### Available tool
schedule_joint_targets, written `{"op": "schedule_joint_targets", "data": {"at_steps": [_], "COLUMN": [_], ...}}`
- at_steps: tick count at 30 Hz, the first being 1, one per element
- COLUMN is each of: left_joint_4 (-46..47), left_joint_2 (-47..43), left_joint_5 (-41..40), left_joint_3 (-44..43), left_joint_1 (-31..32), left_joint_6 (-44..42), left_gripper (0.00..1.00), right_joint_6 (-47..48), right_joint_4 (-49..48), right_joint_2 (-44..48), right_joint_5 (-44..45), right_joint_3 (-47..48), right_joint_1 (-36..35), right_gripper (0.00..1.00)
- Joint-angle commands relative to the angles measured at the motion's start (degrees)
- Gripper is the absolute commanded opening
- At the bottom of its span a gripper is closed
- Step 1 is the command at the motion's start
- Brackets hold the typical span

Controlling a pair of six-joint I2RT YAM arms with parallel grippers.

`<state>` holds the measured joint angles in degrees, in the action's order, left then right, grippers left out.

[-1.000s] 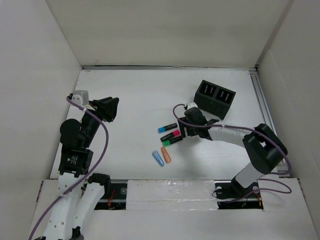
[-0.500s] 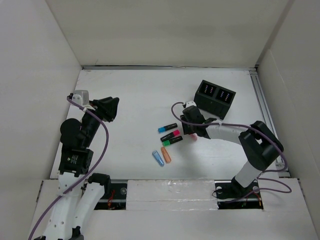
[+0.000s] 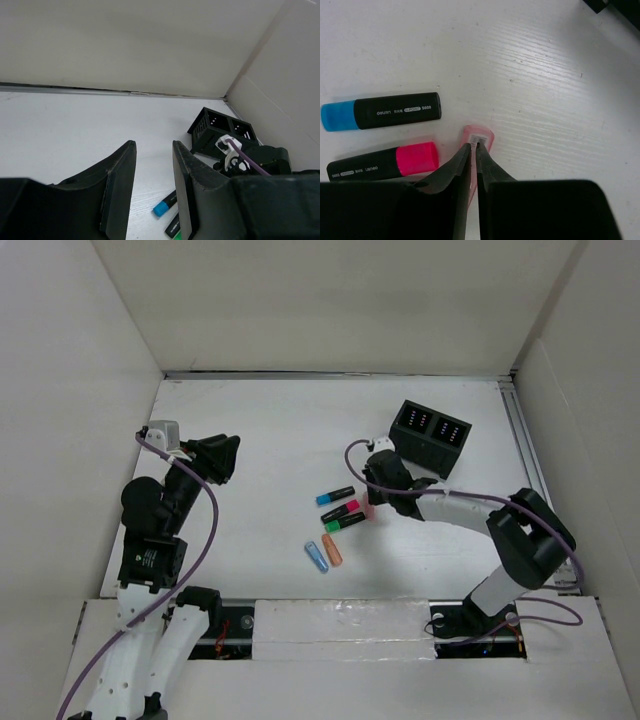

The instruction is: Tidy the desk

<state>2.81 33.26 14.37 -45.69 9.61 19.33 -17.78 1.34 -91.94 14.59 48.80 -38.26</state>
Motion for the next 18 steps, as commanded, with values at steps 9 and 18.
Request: {"op": "schedule_joint_targets", "data": {"at_steps": [9,18], "left_joint_4": [3.52,3.78], "left_joint_2": [-0.65,-0.74], "left_joint_5": [2.32,2.68], "left_joint_3": [0.43,0.43], "left_joint_1": [-0.2,-0.2], "left_joint_6": [0.79,0.97], "left_gripper": [0.31,0.31], "right_joint_6": [-1.03,-3.75], "right_joint_4": [-3.1,-1.52], "right_joint_2": [9.94,5.72], "right_joint_5": [2.37,1.06], "right_joint_3": [-1.16,-3.87], "right_joint_1": [1.08,1.08], "right_gripper": [0.1,0.6]}}
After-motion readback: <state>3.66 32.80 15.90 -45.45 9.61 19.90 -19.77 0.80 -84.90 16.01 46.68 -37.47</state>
